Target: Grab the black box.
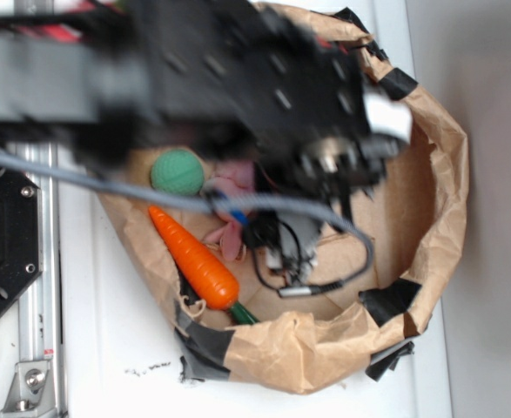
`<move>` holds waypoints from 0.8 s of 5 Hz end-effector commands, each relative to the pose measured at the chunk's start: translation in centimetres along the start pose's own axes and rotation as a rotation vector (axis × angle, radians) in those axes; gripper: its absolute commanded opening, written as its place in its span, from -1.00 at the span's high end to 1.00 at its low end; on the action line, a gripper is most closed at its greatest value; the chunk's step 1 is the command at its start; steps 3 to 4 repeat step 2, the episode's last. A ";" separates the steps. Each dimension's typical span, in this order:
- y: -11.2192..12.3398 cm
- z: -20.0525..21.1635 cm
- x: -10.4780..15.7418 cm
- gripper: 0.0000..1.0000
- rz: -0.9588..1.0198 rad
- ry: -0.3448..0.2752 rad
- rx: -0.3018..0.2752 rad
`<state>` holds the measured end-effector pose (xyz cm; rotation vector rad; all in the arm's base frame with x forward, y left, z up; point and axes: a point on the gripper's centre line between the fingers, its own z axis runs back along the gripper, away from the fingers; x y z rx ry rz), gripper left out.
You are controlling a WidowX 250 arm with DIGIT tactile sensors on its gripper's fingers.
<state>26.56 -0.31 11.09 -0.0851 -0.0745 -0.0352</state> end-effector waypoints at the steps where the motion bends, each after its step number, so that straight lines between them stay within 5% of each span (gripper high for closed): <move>1: 0.0 4.9 0.6 1.00 -0.020 -0.169 -0.008; 4: 0.2 4.5 1.3 1.00 -0.021 -0.154 0.005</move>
